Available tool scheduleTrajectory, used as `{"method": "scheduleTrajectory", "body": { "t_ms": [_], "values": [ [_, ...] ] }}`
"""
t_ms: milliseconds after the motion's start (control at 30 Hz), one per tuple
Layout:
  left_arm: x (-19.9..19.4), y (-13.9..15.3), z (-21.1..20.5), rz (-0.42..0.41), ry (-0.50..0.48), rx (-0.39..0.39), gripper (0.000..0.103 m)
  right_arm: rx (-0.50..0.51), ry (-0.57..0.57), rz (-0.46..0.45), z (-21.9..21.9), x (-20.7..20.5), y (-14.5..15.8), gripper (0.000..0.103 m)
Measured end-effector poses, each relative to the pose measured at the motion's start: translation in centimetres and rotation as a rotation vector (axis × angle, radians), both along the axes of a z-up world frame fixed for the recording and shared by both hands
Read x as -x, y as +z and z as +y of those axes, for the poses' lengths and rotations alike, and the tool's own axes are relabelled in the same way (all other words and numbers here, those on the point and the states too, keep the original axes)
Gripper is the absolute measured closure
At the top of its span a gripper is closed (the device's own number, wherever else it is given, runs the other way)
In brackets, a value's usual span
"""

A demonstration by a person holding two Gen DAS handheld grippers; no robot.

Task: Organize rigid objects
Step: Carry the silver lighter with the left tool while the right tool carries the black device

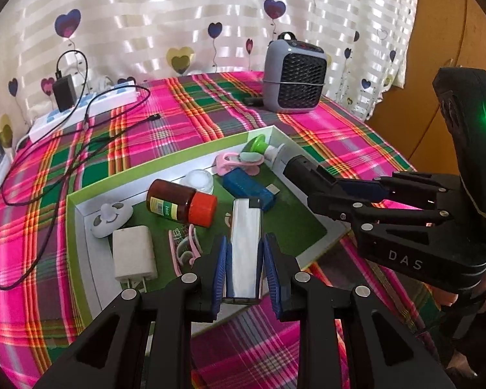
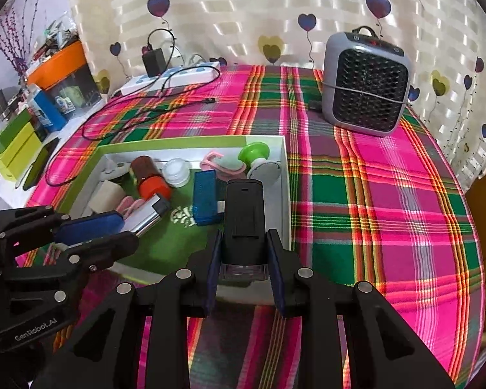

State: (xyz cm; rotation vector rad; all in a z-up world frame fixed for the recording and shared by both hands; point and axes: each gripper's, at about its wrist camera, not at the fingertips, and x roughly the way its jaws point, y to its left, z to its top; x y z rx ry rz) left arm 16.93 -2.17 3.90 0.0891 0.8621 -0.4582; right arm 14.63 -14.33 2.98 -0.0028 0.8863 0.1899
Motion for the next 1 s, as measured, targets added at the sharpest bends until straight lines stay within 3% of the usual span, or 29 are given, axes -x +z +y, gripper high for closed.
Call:
{"method": "scheduleTrajectory", "body": {
  "t_ms": [433,1000],
  "values": [
    [-1.1,-1.5,-0.3,0.032,0.006,-0.018,0.083,0.045,0.022,0.015,0.9,-1.3,-0.9,0.075],
    [-1.3,-1.9,-0.6,0.046,-0.002,-0.023,0.083,0.03,0.01,0.007,0.9,-1.5,-1.2,0.075]
  ]
}}
